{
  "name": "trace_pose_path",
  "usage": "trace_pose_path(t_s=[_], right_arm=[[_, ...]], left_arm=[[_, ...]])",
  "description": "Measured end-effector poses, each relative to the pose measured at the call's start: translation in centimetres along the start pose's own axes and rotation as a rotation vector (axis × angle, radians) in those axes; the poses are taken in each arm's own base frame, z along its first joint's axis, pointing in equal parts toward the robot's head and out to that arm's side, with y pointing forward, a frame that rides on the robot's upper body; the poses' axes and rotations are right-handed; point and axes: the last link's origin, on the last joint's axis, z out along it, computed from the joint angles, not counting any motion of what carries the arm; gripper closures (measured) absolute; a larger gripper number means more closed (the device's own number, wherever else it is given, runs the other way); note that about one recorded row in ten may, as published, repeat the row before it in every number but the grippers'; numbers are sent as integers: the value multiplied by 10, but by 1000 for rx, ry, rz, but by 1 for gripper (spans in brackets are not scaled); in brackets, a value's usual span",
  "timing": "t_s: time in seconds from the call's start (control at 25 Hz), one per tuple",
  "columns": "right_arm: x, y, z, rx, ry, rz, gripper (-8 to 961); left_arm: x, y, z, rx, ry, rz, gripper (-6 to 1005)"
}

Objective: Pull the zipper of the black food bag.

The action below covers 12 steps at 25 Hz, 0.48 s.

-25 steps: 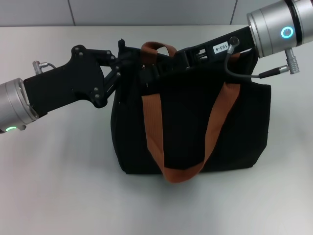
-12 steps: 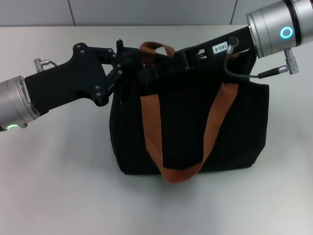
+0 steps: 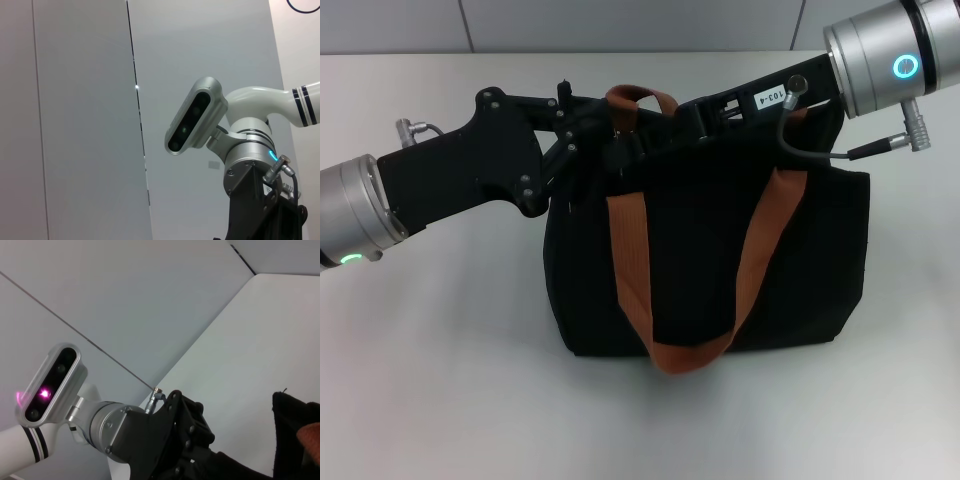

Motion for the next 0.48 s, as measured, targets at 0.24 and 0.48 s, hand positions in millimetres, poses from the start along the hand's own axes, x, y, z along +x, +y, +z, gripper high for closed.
trace_pose_path(t_s=[0.24,0.48], right_arm=[[0,0,0,0,1,0,558],[1,1,2,-6,3,0,559]], left_arm=[[-1,0,-1,4,1,-3,967],[0,0,1,-2,2,-2,967]])
